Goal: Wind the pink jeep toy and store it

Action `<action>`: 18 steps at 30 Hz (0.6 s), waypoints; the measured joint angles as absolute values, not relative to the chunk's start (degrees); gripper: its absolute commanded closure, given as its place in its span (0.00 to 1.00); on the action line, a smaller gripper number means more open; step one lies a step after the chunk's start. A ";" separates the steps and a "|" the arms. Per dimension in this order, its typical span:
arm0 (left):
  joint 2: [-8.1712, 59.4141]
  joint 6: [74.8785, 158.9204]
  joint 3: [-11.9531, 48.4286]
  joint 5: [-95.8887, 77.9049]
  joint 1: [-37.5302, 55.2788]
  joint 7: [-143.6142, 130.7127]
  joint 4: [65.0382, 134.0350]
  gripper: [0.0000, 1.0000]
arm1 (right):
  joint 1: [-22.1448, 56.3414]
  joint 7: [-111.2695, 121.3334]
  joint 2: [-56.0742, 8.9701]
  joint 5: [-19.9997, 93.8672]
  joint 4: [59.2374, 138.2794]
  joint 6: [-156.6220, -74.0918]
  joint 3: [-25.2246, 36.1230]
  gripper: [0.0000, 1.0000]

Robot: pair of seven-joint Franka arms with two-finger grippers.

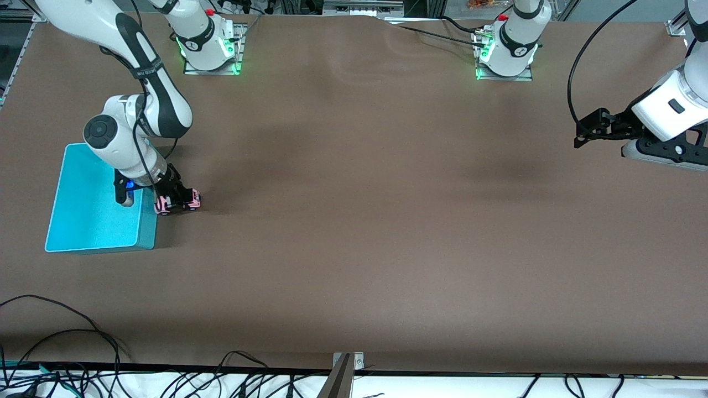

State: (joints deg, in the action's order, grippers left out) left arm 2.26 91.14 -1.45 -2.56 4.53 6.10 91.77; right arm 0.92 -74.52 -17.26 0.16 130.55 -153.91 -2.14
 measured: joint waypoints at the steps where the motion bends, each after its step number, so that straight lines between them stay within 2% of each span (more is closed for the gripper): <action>1: 2.26 91.14 -1.45 -2.56 4.52 6.10 91.77 0.00 | 0.93 -74.49 -16.67 0.14 130.40 -153.29 -2.42 1.00; 8: 2.26 91.14 -1.45 -2.56 4.52 6.10 91.77 0.00 | 1.11 -70.70 -13.05 0.00 126.32 -141.57 -4.36 1.00; 18: 2.27 91.14 -1.45 -2.56 4.52 6.10 91.77 0.00 | 0.43 -48.91 -10.72 0.03 117.85 -124.91 -4.11 1.00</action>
State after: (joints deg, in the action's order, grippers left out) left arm 2.27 91.14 -1.45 -2.56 4.52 6.10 91.77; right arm 0.43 -48.91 -10.72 0.03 117.85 -124.91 -4.11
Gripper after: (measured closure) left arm 0.000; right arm 0.471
